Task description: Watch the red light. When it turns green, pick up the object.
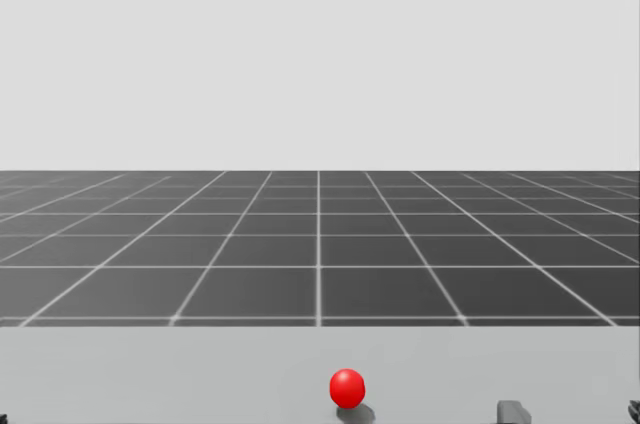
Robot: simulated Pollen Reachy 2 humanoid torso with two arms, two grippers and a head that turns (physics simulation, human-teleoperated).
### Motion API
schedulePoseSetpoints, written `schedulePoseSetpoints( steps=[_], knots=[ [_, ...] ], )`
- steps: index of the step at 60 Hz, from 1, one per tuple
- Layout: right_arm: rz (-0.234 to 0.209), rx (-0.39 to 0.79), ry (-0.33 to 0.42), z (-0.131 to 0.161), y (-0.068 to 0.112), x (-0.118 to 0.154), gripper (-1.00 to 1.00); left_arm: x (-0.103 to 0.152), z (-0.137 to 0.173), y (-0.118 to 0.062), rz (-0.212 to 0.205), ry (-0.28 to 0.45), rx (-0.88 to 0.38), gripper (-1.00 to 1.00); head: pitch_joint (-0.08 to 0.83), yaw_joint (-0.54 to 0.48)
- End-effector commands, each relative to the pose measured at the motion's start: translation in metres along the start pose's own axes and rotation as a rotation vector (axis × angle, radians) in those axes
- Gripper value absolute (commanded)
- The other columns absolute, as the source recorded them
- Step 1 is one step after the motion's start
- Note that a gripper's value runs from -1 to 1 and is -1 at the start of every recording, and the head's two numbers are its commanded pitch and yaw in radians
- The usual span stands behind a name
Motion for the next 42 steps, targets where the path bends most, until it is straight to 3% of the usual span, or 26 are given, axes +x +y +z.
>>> schedulePoseSetpoints(
  steps=[1,13,42],
  knots=[
    [-0.085,-0.052,0.048,0.0118,0.0043,-0.0013,-1.0,0.0013,0.0061,0.0051,0.016,0.031,0.014,-1.0,0.004,0.0],
    [-0.096,-0.037,0.036,0.0106,0.0028,0.0003,-1.0,0.0019,0.0072,0.0048,0.014,0.031,0.011,-1.0,0.045,-0.01],
    [-0.063,-0.016,0.037,0.0103,0.0032,-0.0037,-1.0,0.0029,0.0092,0.0039,0.015,0.021,-0.02,-1.0,0.402,-0.04]
  ],
)
